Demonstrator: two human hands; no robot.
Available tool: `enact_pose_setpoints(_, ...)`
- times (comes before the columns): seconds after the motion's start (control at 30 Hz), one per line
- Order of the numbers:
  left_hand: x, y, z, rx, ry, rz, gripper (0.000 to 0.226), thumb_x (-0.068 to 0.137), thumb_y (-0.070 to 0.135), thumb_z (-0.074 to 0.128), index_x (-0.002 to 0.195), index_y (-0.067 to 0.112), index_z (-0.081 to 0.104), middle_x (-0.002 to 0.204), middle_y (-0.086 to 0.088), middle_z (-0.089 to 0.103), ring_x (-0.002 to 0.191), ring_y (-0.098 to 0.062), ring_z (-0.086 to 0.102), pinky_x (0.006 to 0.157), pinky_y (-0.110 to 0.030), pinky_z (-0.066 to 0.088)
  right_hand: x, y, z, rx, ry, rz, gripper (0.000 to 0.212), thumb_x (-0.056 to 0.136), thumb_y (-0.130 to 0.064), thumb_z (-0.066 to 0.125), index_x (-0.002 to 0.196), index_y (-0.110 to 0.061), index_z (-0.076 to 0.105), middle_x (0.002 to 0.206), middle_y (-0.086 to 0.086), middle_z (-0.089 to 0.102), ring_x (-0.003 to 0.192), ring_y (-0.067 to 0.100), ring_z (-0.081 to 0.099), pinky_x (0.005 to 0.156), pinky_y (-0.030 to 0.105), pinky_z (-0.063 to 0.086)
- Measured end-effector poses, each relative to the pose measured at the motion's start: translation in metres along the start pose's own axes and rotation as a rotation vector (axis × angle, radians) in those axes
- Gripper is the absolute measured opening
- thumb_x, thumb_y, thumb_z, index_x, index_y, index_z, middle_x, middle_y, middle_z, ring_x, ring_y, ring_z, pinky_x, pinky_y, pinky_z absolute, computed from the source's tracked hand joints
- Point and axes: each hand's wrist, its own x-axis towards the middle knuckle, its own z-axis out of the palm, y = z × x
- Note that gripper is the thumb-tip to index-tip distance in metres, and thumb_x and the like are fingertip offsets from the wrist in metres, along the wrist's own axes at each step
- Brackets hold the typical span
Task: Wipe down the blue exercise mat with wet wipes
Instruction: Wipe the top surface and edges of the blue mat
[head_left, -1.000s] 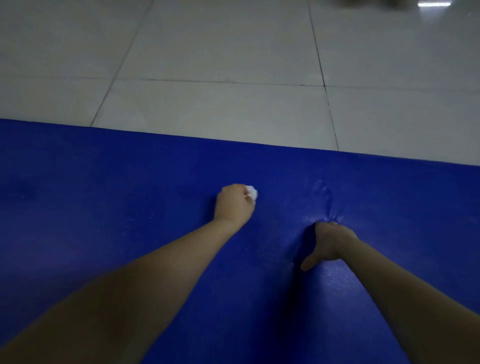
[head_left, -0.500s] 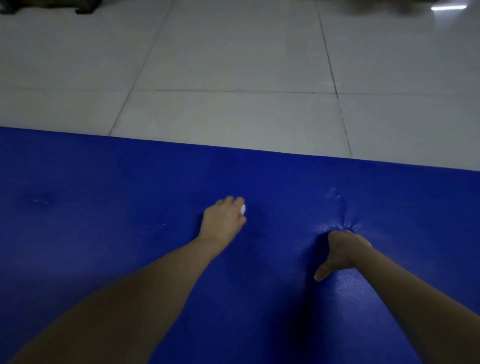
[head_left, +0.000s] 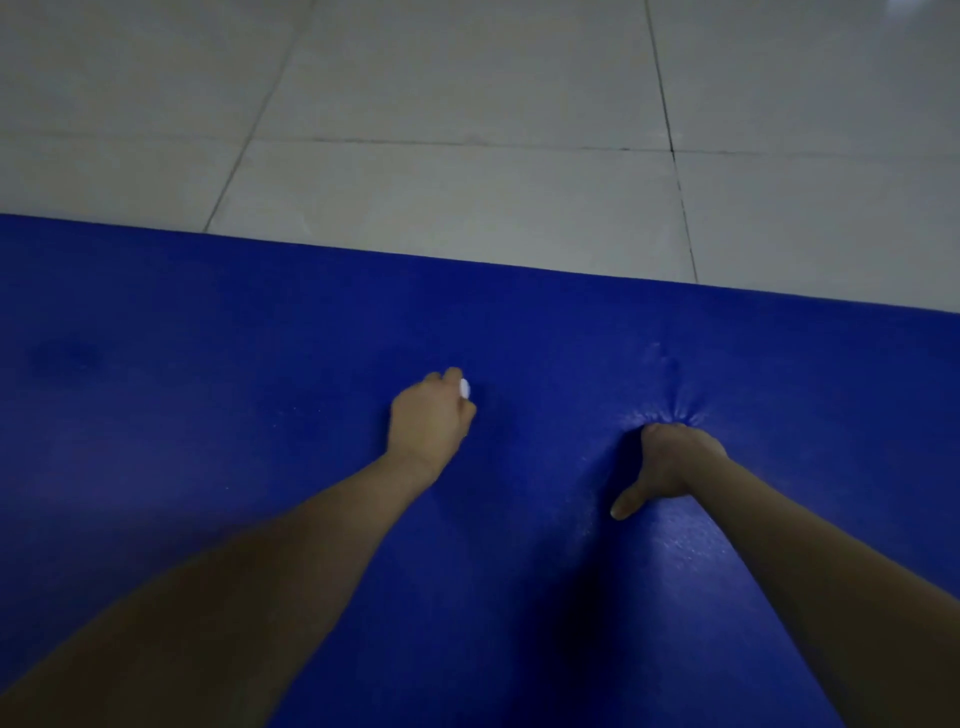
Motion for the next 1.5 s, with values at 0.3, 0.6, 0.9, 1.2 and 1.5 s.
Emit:
enact_pose_setpoints(0.3, -0.059, 0.124, 0.044, 0.066, -0.104, 0.442, 0.026, 0.066, 0.027, 0.084, 0.074, 0.021, 0.060, 0.063, 0.001, 0.057, 0.051, -0.019, 0.056, 0.045, -0.028, 0.037, 0.002, -0.006, -0.002, -0.004, -0.013, 0.036, 0.111, 0.040, -0.074, 0.088, 0.129, -0.018, 0.051, 0.125, 0.000, 0.060, 0.115, 0.024, 0.059, 0.093, 0.038, 0.052)
enact_pose_setpoints(0.6, -0.034, -0.004, 0.006, 0.153, 0.101, 0.282, 0.026, 0.084, 0.012, 0.074, 0.076, 0.017, 0.050, 0.062, 0.001, 0.046, 0.049, -0.017, 0.038, 0.048, -0.030, 0.026, 0.004, -0.002, 0.000, -0.021, 0.014, -0.018, 0.099, 0.041, -0.079, 0.085, 0.110, -0.021, 0.046, 0.121, -0.001, 0.059, 0.110, 0.024, 0.057, 0.093, 0.039, 0.051)
enact_pose_setpoints(0.9, -0.041, -0.078, -0.015, 0.241, 0.174, -0.020, 0.018, 0.094, 0.014, 0.063, 0.082, 0.011, 0.050, 0.065, -0.001, 0.041, 0.056, -0.017, 0.038, 0.052, -0.032, 0.031, 0.004, 0.000, 0.002, -0.018, 0.019, -0.022, 0.099, 0.041, -0.079, 0.085, 0.108, -0.019, 0.044, 0.113, -0.001, 0.055, 0.109, 0.024, 0.057, 0.088, 0.038, 0.050)
enact_pose_setpoints(1.2, -0.068, 0.053, 0.025, 0.053, 0.049, 0.217, 0.014, 0.083, 0.010, 0.063, 0.081, 0.016, 0.050, 0.066, -0.002, 0.051, 0.059, -0.022, 0.049, 0.058, -0.038, 0.045, 0.007, 0.000, 0.001, -0.025, 0.021, -0.012, 0.101, 0.041, -0.076, 0.087, 0.113, -0.017, 0.047, 0.120, 0.002, 0.059, 0.114, 0.028, 0.058, 0.094, 0.041, 0.050)
enact_pose_setpoints(1.5, -0.105, 0.109, 0.043, 0.104, -0.119, 0.509, 0.012, 0.086, 0.013, 0.053, 0.096, 0.019, 0.055, 0.081, -0.002, 0.060, 0.073, -0.021, 0.054, 0.070, -0.034, 0.044, 0.006, -0.008, -0.003, -0.023, -0.003, 0.005, 0.093, 0.043, -0.072, 0.089, 0.104, -0.018, 0.045, 0.088, -0.003, 0.053, 0.091, 0.023, 0.059, 0.082, 0.036, 0.053)
